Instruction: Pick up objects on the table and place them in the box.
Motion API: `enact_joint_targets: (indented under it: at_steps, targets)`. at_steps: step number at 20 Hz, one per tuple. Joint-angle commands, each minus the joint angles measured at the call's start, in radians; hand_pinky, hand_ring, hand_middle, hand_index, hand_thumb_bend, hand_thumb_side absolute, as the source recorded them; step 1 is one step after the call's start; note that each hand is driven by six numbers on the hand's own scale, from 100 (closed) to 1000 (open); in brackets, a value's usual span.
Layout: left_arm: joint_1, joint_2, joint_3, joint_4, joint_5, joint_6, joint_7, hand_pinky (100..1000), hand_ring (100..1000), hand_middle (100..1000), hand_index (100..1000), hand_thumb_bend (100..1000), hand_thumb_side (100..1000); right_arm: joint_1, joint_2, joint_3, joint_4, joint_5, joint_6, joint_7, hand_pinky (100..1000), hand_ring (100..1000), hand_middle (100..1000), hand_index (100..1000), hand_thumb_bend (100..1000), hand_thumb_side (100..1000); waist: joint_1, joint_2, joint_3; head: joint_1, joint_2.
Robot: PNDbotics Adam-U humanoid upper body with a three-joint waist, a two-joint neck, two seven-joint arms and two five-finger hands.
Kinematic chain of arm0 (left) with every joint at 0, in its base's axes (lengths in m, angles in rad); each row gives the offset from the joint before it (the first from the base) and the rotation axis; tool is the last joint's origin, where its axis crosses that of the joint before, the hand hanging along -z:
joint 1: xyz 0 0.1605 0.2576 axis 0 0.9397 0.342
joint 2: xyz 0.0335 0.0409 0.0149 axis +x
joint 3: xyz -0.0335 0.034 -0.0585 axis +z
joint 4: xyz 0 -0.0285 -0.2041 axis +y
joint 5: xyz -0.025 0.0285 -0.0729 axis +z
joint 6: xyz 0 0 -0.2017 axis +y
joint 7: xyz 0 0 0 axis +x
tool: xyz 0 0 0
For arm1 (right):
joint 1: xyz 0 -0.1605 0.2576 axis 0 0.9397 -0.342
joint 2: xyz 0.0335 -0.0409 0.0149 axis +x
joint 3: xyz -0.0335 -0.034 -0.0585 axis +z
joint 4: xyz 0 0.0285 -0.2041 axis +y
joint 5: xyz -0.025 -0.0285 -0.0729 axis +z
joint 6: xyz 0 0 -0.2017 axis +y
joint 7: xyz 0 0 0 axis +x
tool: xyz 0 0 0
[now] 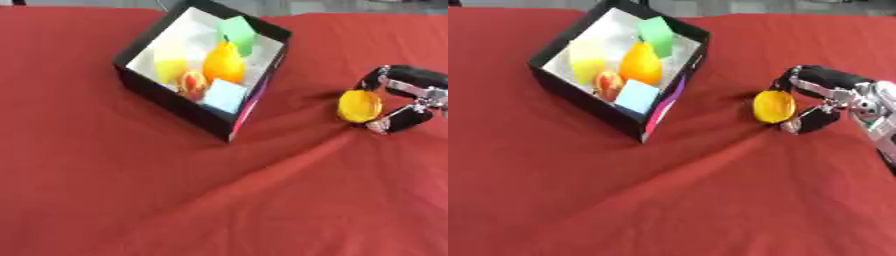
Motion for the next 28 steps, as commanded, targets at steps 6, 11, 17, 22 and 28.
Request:
enact_joint_targets:
  at_steps: [6,11,17,22,28]
  targets:
    - [0.003,0.026,0.011,-0.010,-0.015,0.002,-0.002,757,693,638,731,284,487,-0.082,-0.086,-0.028,-0.108,-0.131,0.022,0.004,766,598,465,683,235,100,0.001,-0.031,-0.002,0.001,-0.001]
    - [-0.005,0.028,0.005,-0.012,-0.020,0.002,-0.006,757,694,640,732,286,485,-0.314,-0.044,0.015,-0.104,-0.217,0.063,0.043,772,599,461,685,230,100,0.000,-0.045,0.001,-0.015,0.012]
    - [-0.018,0.027,-0.006,-0.021,-0.026,0.004,-0.018,757,695,641,732,287,484,-0.529,0.092,0.083,0.080,-0.141,0.052,0.113,766,610,471,689,282,100,-0.012,-0.056,0.018,-0.047,0.025]
    - [-0.034,0.023,-0.012,-0.027,-0.027,0.004,-0.023,756,694,641,732,289,482,-0.623,0.208,0.104,0.244,-0.016,0.010,0.088,766,609,471,689,289,100,-0.019,-0.050,0.043,-0.063,0.017]
    - [-0.051,0.017,-0.018,-0.029,-0.026,0.005,-0.027,755,694,640,732,292,480,-0.691,0.330,0.102,0.429,0.140,-0.028,0.001,767,617,479,696,332,100,-0.025,-0.041,0.067,-0.081,0.008]
